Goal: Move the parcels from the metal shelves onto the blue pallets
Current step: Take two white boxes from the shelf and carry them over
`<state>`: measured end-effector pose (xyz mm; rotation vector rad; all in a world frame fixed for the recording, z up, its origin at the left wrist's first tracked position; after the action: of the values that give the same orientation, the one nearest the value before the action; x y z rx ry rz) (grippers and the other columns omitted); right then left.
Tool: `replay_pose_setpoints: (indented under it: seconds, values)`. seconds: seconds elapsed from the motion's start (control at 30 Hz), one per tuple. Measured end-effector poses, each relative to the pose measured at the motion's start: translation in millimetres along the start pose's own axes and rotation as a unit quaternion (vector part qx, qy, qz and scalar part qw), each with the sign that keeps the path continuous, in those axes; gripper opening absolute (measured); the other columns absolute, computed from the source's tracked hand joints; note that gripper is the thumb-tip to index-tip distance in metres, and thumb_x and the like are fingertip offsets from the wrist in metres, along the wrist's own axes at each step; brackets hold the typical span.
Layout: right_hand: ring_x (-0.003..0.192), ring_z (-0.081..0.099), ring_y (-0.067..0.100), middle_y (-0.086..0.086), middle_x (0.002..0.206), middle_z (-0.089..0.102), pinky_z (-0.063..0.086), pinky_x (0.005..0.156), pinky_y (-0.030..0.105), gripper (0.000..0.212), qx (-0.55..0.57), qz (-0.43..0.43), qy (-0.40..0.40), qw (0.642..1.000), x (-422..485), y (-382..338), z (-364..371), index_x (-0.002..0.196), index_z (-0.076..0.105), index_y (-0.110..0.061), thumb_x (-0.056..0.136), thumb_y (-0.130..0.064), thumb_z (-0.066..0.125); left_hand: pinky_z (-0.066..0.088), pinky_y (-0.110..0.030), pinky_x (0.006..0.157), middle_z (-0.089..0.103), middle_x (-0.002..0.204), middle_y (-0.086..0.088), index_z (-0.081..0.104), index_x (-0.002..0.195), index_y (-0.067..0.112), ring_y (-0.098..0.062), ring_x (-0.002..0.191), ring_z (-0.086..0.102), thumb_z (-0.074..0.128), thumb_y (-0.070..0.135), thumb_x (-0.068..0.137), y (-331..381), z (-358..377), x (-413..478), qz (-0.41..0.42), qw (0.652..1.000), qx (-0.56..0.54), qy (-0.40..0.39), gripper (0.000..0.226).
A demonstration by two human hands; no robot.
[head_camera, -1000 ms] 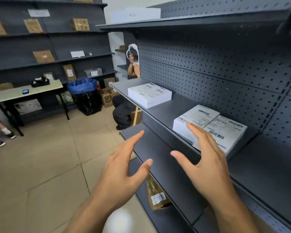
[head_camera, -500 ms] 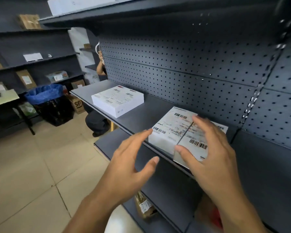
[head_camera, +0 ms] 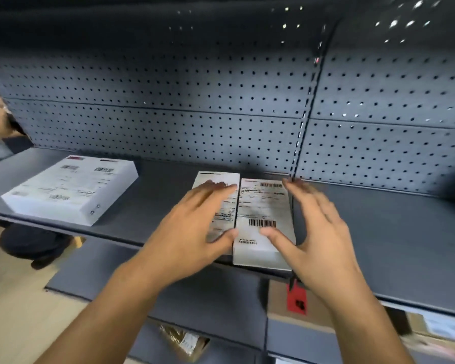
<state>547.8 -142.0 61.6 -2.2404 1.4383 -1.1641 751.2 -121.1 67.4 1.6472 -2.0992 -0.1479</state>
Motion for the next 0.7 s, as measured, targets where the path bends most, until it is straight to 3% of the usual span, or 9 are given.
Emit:
replay_pose_setpoints:
  seconds: [0.13,0.33,0.43,0.53,0.7]
  values:
    - [0.146,0.040,0.013,-0.010,0.157,0.044,0.026,0.115,0.016,0.081,-0.045,0.029,-0.018,0.998,-11.2,-1.6,14.5,0.152,0.043,-0.032,0.082,-0.066,0.065,0.015,-0.042,0.127,0.020,0.166,0.014,0.018,0.157,0.041,-0.007,0.155,0.006,0.029,0.076,0.082,-10.3,11.2,8.7,0.054,0.993,0.075,-0.068,0.083]
    - [0.148,0.037,0.016,-0.012,0.162,0.038,0.038,0.115,0.033,0.088,-0.068,0.061,-0.037,0.995,-25.5,-12.6,36.2,0.156,0.033,-0.038,0.080,-0.074,0.060,0.015,-0.051,0.125,0.000,0.168,0.018,0.009,0.156,0.045,-0.005,0.154,-0.012,0.047,0.089,0.071,-30.1,25.4,-2.2,0.103,0.982,0.066,-0.141,0.103]
    - [0.154,0.024,0.011,-0.018,0.164,0.032,0.040,0.113,0.034,0.086,-0.113,0.052,-0.051,0.991,-33.7,-22.5,46.2,0.154,0.037,-0.042,0.078,-0.078,0.055,0.010,-0.041,0.125,-0.015,0.167,0.018,0.002,0.157,0.046,-0.004,0.152,-0.022,0.060,0.082,0.073,-37.4,29.2,-7.3,0.120,0.978,0.082,-0.151,0.108]
    - [0.156,0.010,0.007,-0.026,0.165,0.022,0.041,0.109,0.031,0.085,-0.176,0.056,-0.074,0.980,-43.2,-30.3,54.4,0.152,0.040,-0.043,0.076,-0.070,0.066,0.014,-0.035,0.123,-0.017,0.167,0.018,0.001,0.157,0.046,-0.004,0.152,-0.022,0.067,0.071,0.078,-40.0,28.6,-11.3,0.140,0.976,0.088,-0.142,0.107]
    - [0.156,0.017,0.015,-0.021,0.167,0.023,0.036,0.115,0.030,0.092,-0.221,0.067,-0.066,0.971,-55.9,-36.3,57.6,0.154,0.040,-0.038,0.075,-0.041,0.088,0.037,-0.048,0.116,0.009,0.167,0.009,0.021,0.157,0.040,-0.014,0.154,0.002,0.082,0.041,0.076,-44.3,23.9,-22.7,0.173,0.978,0.060,-0.095,0.101]
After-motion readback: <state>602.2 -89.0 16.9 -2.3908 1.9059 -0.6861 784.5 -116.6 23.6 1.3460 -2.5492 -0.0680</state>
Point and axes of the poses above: each hand's wrist, its own x-axis towards the middle knuckle, its own z-axis out of the palm, y = z × x, the point moved 8 cm from there along x, towards the middle knuckle
